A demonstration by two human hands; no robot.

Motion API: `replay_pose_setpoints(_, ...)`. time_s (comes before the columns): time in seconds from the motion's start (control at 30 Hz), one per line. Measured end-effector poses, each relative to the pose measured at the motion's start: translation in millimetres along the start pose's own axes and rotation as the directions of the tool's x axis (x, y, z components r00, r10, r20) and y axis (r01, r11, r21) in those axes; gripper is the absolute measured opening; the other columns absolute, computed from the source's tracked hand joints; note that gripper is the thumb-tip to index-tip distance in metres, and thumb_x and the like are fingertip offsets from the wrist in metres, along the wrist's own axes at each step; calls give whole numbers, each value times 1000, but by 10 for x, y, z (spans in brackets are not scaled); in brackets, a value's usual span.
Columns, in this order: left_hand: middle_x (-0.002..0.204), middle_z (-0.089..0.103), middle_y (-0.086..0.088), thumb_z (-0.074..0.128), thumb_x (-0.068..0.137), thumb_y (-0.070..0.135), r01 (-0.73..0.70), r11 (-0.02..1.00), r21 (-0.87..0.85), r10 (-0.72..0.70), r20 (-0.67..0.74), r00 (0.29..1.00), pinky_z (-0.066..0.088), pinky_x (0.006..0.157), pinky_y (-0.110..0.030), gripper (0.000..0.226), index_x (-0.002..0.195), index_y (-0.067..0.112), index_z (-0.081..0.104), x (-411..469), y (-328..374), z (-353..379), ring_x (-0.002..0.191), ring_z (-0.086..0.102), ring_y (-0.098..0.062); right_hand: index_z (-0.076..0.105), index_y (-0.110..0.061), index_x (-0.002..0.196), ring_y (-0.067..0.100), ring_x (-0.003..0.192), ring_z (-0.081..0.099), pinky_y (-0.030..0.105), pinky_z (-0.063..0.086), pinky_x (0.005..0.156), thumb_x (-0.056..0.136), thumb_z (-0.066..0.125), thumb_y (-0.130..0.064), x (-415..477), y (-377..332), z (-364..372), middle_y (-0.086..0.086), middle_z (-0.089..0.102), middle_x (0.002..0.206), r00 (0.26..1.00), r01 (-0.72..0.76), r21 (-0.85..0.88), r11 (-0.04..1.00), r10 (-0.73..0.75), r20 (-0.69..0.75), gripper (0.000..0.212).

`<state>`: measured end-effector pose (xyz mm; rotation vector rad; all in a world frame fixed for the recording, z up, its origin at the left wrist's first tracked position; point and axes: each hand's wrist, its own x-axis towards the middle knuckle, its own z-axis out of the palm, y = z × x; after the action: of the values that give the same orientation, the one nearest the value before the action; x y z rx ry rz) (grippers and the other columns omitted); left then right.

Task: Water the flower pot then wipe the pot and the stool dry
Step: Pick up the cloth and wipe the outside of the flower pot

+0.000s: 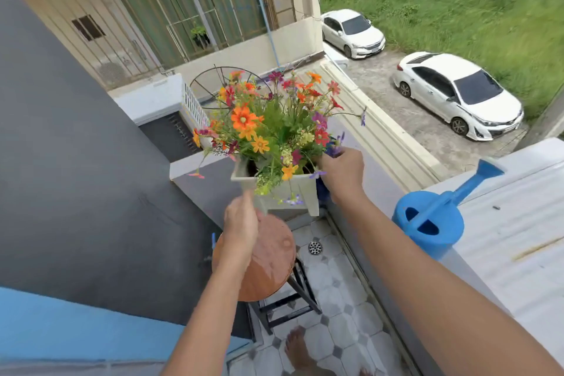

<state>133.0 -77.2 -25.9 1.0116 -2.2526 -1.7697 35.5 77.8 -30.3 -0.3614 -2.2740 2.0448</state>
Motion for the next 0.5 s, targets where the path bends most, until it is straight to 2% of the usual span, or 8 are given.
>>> replay_pose_setpoints(0.07, 57, 53, 1, 48, 80, 57, -2, 1000, 25, -1, 107, 994, 38, 65, -36, 43, 80, 17, 62, -169, -13, 200, 59, 48, -22, 37, -6, 53, 15, 53, 21, 30, 16, 50, 74, 61, -4, -60, 5, 51, 2, 30, 51, 999, 29, 2, 1000, -29, -25, 31)
replay_pose_setpoints(0.13, 63, 56, -1, 54, 86, 47, -11, 999, -33, 17, 186, 982, 36, 58, -32, 27, 79, 22, 63, -254, 57, 369, 52, 43, -15, 35, -10, 52, 13, 51, 20, 30, 16, 49, 74, 62, -4, -166, 20, 99, 2, 30, 49, 998, 66, -12, 998, -66, -18, 35)
replay_pose_setpoints(0.23, 66, 55, -6, 53, 92, 37, 41, 994, -103, -24, 157, 987, 27, 46, -28, 29, 72, 18, 62, -248, 134, 447, 47, 41, -15, 33, -15, 55, 10, 48, 17, 29, 17, 48, 75, 62, -10, -389, 59, 132, -4, 26, 47, 991, 131, -6, 991, -131, 24, 36)
replay_pose_setpoints(0.3, 65, 55, -5, 48, 95, 32, 84, 990, -112, -69, 137, 988, 27, 43, -25, 29, 74, 16, 60, -228, 126, 420, 47, 41, -15, 36, -9, 60, 9, 50, 17, 27, 17, 49, 71, 55, -19, -464, 85, 134, -3, 26, 49, 988, 141, 23, 990, -142, 52, 25)
replay_pose_setpoints(0.33, 66, 54, -5, 45, 96, 31, 108, 987, -120, -91, 138, 986, 27, 41, -22, 28, 76, 15, 58, -212, 131, 388, 45, 40, -14, 39, -3, 62, 9, 51, 19, 26, 18, 50, 71, 54, -23, -482, 86, 140, 2, 28, 50, 985, 152, 56, 987, -156, 74, 27)
replay_pose_setpoints(0.4, 67, 50, -6, 37, 99, 28, 177, 966, -189, -147, 159, 976, 24, 37, -19, 30, 79, 15, 55, -171, 167, 295, 39, 37, -12, 47, 5, 72, 11, 53, 26, 28, 23, 54, 83, 63, -30, -526, 90, 161, 13, 33, 57, 973, 168, 127, 978, -185, 137, 40)
replay_pose_setpoints(0.5, 67, 47, -11, 27, 103, 26, 248, 928, -279, -192, 214, 958, 22, 31, -18, 38, 86, 2, 52, -101, 167, 162, 31, 33, -8, 51, -1, 81, 16, 60, 36, 30, 32, 60, 93, 67, -32, -562, 125, 190, 10, 39, 70, 942, 262, 96, 960, -276, 191, 37)
